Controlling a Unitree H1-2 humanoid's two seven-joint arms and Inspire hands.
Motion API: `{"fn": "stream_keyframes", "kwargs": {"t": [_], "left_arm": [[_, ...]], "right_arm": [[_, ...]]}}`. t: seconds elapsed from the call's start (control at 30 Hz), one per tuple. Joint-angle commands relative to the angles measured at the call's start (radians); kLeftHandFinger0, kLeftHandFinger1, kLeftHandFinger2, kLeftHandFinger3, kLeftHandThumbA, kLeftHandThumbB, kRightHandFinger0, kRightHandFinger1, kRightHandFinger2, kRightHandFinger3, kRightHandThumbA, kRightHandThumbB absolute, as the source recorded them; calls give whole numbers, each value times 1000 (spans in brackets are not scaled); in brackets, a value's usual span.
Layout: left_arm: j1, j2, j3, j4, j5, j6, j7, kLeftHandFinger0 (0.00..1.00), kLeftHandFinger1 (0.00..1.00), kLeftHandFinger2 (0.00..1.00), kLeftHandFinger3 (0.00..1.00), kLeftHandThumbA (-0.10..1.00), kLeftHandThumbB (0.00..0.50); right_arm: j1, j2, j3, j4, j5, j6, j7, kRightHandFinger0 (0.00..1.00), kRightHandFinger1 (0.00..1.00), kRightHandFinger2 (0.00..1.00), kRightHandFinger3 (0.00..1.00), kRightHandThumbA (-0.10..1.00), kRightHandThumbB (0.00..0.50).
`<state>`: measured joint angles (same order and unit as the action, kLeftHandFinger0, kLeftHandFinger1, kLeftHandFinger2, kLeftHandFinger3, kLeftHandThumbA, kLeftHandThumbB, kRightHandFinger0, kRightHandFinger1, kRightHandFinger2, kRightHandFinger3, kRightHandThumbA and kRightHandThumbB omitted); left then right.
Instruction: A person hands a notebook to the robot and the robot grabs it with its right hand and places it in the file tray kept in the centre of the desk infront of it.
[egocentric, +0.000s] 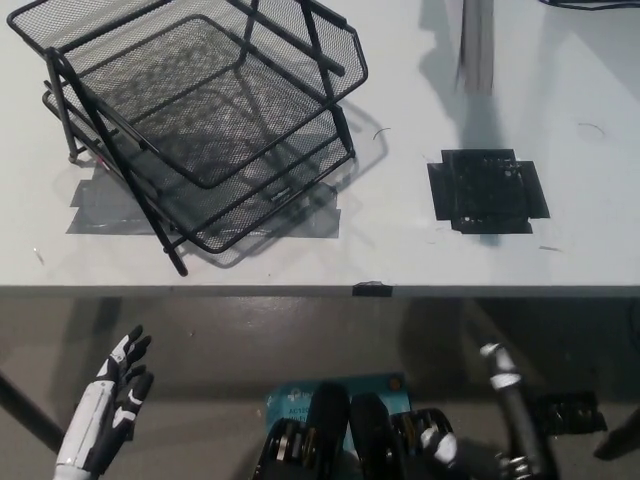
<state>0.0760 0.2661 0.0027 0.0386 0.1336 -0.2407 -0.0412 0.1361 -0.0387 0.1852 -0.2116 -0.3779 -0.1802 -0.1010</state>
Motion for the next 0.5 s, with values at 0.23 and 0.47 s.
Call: {"fn": "stream_keyframes", "kwargs": {"t": [0.23, 0.47], "left_arm": [[14, 9, 5, -14, -11, -52, -10, 971, 1000, 1000, 1000, 950, 500], [16, 1, -4, -7, -16, -69, -18, 977, 1000, 1000, 1000, 960, 500]], "right_arm": [[-207, 51, -189, -328, -218, 57, -101, 1000, 1000, 1000, 1000, 1000, 398], [-292, 78, -214, -312, -155, 145, -54, 1000, 1000, 1000, 1000, 1000, 409]]}}
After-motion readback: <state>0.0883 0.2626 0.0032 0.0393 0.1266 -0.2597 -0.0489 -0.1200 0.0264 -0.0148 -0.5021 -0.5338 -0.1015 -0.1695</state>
